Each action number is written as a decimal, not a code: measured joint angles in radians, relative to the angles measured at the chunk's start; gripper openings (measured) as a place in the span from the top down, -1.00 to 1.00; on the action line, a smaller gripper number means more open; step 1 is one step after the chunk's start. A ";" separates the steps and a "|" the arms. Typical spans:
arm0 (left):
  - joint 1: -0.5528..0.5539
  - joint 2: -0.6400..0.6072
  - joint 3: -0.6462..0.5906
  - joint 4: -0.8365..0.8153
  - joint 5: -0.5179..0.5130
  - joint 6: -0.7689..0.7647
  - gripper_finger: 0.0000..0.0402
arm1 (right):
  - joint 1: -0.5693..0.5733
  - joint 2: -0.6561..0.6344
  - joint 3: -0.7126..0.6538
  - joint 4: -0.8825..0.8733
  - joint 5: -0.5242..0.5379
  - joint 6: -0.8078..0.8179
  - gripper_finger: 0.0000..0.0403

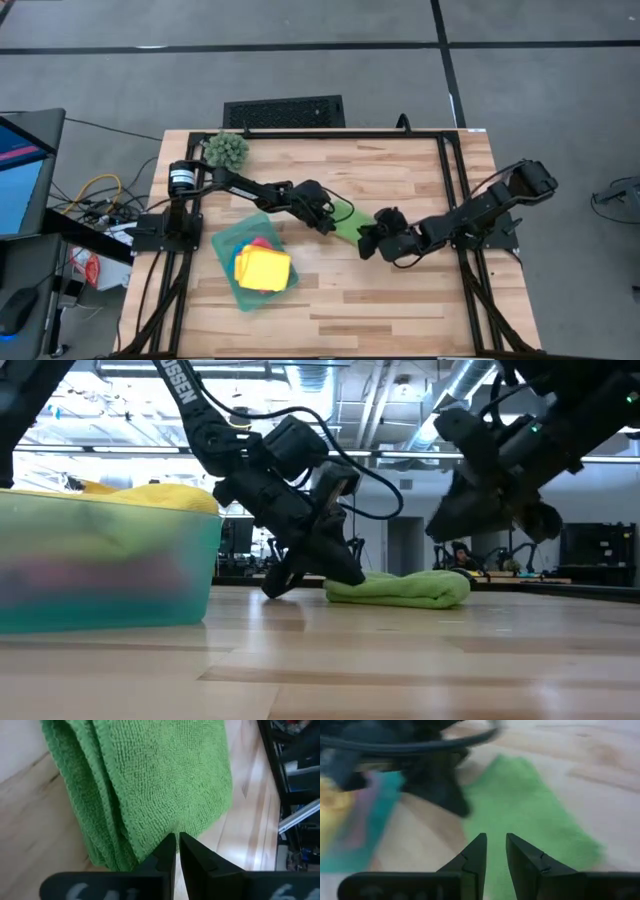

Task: Fold microfiber towels
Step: Fold the green microfiber towel, then put the folded green microfiber towel into the bin

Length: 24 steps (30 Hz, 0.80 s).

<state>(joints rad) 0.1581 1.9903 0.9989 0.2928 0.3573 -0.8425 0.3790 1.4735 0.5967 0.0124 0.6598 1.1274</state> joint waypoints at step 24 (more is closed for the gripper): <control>0.068 -0.048 0.052 0.005 0.220 -0.061 0.92 | -0.070 -0.145 -0.001 -0.090 -0.172 -0.021 0.50</control>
<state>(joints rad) 0.2257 1.9421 1.0512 0.2976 0.5776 -0.9035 0.3086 1.3288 0.5961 -0.0778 0.4875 1.1059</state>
